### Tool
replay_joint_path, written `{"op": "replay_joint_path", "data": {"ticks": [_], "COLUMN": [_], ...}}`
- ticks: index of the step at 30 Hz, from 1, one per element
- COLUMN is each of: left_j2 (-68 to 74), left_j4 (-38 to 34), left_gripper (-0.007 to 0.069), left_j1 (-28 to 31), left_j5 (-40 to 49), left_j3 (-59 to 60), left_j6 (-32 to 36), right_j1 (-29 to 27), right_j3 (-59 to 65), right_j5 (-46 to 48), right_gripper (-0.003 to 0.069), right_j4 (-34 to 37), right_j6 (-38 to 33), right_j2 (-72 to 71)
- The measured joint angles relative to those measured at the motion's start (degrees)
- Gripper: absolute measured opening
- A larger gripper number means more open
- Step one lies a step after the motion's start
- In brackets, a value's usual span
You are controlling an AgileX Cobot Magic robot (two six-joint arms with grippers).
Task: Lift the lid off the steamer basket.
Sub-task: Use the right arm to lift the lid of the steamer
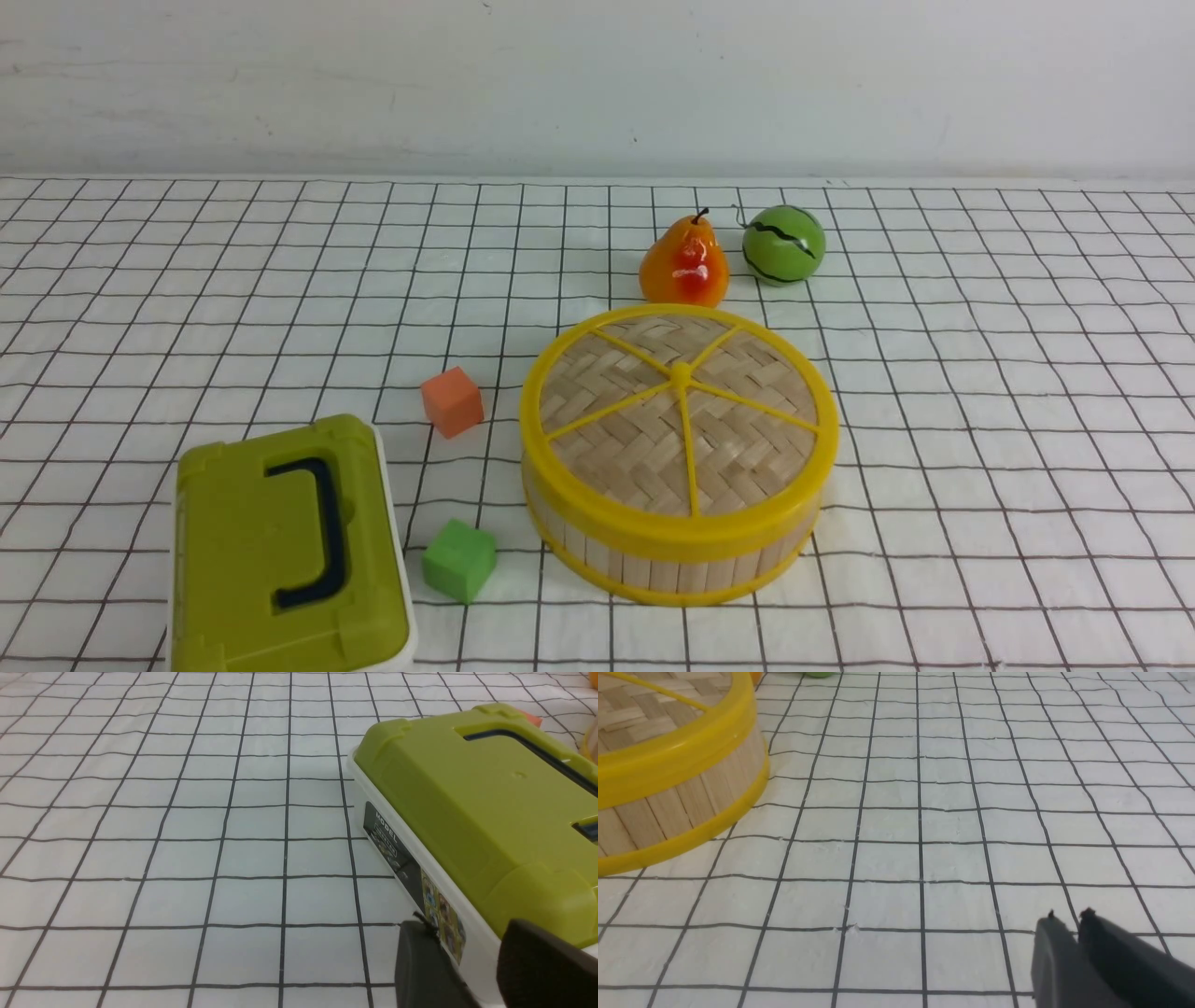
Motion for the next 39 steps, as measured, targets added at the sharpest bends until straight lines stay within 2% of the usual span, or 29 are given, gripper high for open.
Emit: {"op": "replay_joint_path", "data": {"ticks": [7,9,15,16,17,21,29,34,36,39], "left_j2": [0.00,0.00,0.00,0.00,0.00,0.00,0.00,0.00,0.00,0.00], "left_j4": [0.00,0.00,0.00,0.00,0.00,0.00,0.00,0.00,0.00,0.00], "left_gripper": [0.0239,0.0239,0.0239,0.0239,0.0239,0.0239,0.0239,0.0239,0.0239,0.0239], "left_j1": [0.00,0.00,0.00,0.00,0.00,0.00,0.00,0.00,0.00,0.00], "left_j5": [0.00,0.00,0.00,0.00,0.00,0.00,0.00,0.00,0.00,0.00], "left_j3": [0.00,0.00,0.00,0.00,0.00,0.00,0.00,0.00,0.00,0.00], "left_j6": [0.00,0.00,0.00,0.00,0.00,0.00,0.00,0.00,0.00,0.00], "right_j1": [0.00,0.00,0.00,0.00,0.00,0.00,0.00,0.00,0.05,0.05], "right_j3": [0.00,0.00,0.21,0.31,0.47,0.48,0.48,-1.39,-7.27,-17.77], "right_j5": [0.00,0.00,0.11,0.16,0.22,-0.59,-6.56,-4.25,1.08,7.55], "right_gripper": [0.0090,0.0092,0.0097,0.0098,0.0101,0.0104,0.0112,0.0114,0.0111,0.0067], "right_j4": [0.48,3.83,27.36,29.05,34.49,41.95,43.36,43.01,40.51,34.37], "right_j6": [0.00,0.40,9.42,10.15,12.05,12.82,11.22,0.75,-6.98,-13.11], "right_j2": [0.00,0.00,0.00,0.00,0.00,0.00,0.00,0.00,1.57,8.08]}}
